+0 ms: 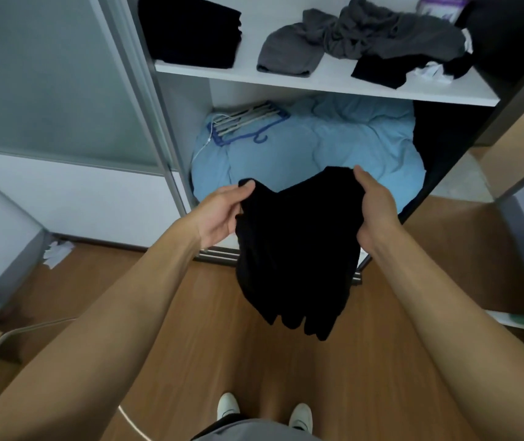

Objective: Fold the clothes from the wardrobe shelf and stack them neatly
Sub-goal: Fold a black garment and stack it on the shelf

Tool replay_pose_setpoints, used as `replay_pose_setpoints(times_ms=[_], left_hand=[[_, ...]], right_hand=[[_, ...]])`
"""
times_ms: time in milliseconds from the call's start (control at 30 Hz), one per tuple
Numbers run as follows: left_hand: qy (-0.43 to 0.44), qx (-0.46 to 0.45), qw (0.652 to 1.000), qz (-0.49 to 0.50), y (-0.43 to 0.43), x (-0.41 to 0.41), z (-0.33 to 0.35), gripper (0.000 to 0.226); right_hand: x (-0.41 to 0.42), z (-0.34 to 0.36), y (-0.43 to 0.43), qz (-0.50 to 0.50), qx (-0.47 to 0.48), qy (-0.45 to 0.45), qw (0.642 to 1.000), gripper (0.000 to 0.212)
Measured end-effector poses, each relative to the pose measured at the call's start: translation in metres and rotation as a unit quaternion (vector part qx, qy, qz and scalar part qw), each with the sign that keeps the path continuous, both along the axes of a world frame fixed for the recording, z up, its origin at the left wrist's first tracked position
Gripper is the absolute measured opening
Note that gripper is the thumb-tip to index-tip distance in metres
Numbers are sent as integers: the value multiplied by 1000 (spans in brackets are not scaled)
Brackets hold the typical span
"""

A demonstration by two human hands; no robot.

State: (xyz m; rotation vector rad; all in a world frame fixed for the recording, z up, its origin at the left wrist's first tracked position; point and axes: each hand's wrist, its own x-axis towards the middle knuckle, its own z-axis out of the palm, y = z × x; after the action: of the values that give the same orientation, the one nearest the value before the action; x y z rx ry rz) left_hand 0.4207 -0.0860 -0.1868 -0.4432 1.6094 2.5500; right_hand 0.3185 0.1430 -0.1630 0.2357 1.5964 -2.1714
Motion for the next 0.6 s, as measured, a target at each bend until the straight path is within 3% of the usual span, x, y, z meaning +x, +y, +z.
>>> replay_pose_setpoints(times_ms=[133, 167, 267, 333, 400, 500, 600], left_hand=[[49, -17, 999, -12, 9, -8, 29, 22], [54, -31, 998, -16, 13, -11, 34, 21], [43, -130, 990, -34, 30, -20, 44, 20], [32, -193, 981, -17, 43, -25, 46, 23], [20, -215, 976, 36, 52, -28, 43, 26], [5, -198, 978, 68, 61, -30, 44, 33], [12, -185, 982, 43, 71, -30, 49, 32]], right_hand=[[-6, -25, 10, 2, 129, 27, 991, 30], [-5, -28, 10, 47, 199, 58, 977, 31], [4, -33, 3, 212, 373, 156, 890, 44], [20, -32, -4, 195, 386, 229, 872, 42], [38, -37, -11, 134, 352, 281, 883, 36], [58, -44, -26, 157, 300, 238, 910, 25], [66, -51, -45, 218, 322, 209, 897, 45]])
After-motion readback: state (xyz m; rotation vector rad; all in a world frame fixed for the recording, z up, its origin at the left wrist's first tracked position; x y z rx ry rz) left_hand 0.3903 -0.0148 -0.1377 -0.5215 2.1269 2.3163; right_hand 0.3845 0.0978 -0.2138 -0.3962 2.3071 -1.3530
